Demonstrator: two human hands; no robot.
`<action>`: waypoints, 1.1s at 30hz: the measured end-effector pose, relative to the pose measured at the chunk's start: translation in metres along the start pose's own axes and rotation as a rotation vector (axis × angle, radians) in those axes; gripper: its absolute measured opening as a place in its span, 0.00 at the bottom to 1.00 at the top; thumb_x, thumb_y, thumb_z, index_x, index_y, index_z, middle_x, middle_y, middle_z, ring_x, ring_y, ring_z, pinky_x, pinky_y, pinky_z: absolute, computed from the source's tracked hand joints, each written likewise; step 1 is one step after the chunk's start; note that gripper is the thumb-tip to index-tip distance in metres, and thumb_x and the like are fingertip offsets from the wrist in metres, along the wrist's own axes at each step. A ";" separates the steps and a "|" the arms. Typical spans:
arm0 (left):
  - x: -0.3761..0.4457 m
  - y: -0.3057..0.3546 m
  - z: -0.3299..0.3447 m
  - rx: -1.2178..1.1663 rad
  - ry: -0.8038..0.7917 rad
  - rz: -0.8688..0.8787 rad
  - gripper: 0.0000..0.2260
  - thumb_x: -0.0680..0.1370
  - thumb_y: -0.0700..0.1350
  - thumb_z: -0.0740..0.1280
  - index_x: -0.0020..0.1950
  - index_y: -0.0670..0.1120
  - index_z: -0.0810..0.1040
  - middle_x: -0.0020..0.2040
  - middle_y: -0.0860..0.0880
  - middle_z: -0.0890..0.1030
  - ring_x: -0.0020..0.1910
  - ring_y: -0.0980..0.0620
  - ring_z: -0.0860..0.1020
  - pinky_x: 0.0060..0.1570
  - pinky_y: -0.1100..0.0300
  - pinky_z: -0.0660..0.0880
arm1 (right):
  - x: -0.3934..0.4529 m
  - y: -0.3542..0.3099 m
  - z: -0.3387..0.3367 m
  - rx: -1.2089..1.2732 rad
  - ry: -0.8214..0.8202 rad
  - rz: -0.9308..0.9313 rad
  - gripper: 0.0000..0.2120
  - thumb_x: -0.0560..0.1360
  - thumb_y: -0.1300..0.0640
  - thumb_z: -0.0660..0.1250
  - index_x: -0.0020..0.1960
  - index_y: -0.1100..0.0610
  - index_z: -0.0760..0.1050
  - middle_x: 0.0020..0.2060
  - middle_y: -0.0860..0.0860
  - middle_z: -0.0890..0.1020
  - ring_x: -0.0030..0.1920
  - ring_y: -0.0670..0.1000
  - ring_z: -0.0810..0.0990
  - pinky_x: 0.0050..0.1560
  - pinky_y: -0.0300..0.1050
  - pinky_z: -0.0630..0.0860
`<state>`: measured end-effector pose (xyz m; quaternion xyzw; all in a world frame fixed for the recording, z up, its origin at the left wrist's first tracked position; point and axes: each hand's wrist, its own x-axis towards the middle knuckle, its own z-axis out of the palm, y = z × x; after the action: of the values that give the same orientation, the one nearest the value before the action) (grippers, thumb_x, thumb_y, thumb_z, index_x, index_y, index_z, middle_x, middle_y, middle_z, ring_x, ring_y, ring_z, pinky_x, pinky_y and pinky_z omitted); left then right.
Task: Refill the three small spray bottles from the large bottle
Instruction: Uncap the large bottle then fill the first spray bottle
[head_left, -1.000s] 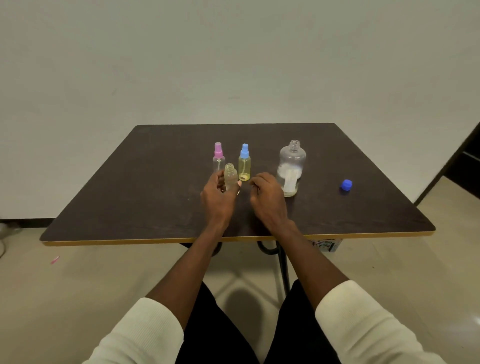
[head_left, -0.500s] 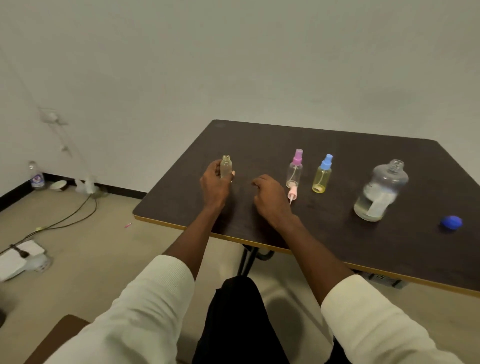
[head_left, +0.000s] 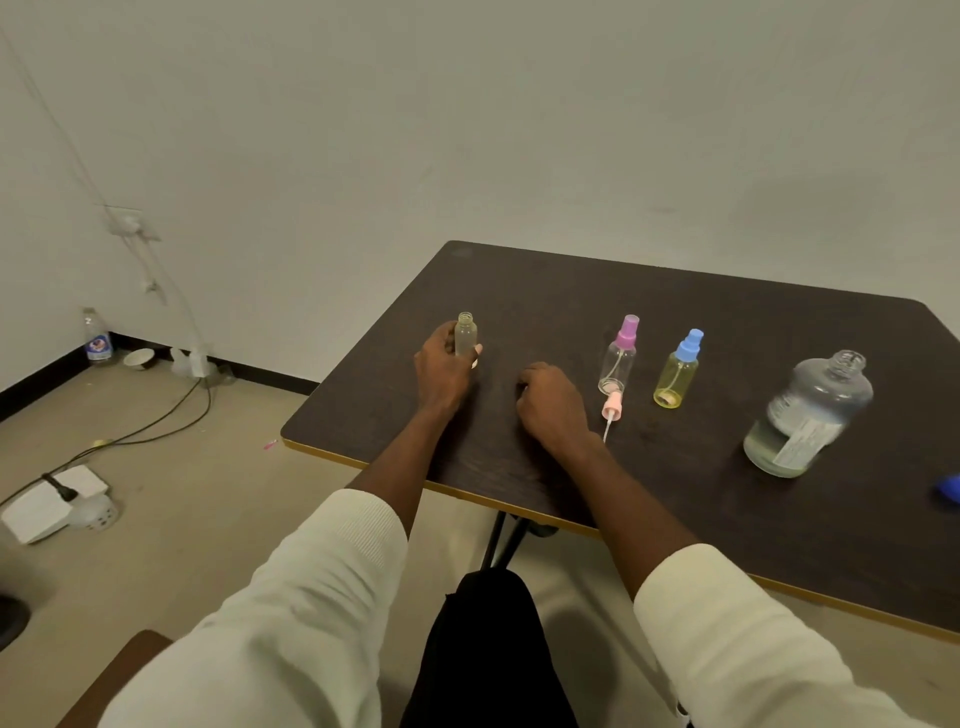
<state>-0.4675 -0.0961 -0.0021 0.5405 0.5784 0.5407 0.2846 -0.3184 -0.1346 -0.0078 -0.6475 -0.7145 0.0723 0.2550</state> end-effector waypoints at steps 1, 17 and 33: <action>0.001 -0.002 0.000 0.001 -0.010 -0.003 0.17 0.77 0.44 0.72 0.65 0.45 0.78 0.53 0.53 0.80 0.53 0.55 0.78 0.45 0.70 0.72 | 0.001 0.000 0.000 0.002 0.003 0.007 0.10 0.75 0.62 0.60 0.47 0.61 0.80 0.49 0.54 0.80 0.49 0.55 0.77 0.48 0.47 0.76; -0.029 0.010 0.000 0.017 0.202 0.080 0.14 0.79 0.46 0.70 0.62 0.45 0.73 0.56 0.47 0.76 0.54 0.51 0.76 0.54 0.55 0.78 | -0.024 -0.003 -0.019 0.152 0.242 -0.104 0.11 0.76 0.65 0.63 0.56 0.63 0.80 0.54 0.56 0.81 0.55 0.53 0.78 0.58 0.43 0.73; -0.106 0.046 0.099 0.146 -0.283 0.053 0.16 0.73 0.57 0.75 0.49 0.48 0.76 0.46 0.50 0.78 0.44 0.54 0.76 0.41 0.62 0.73 | -0.074 0.083 -0.068 0.468 0.338 0.404 0.09 0.75 0.63 0.64 0.49 0.57 0.83 0.43 0.50 0.84 0.44 0.47 0.80 0.41 0.29 0.69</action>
<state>-0.3355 -0.1717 -0.0116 0.6458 0.5557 0.4229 0.3088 -0.2108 -0.2091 -0.0055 -0.7025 -0.4838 0.1748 0.4917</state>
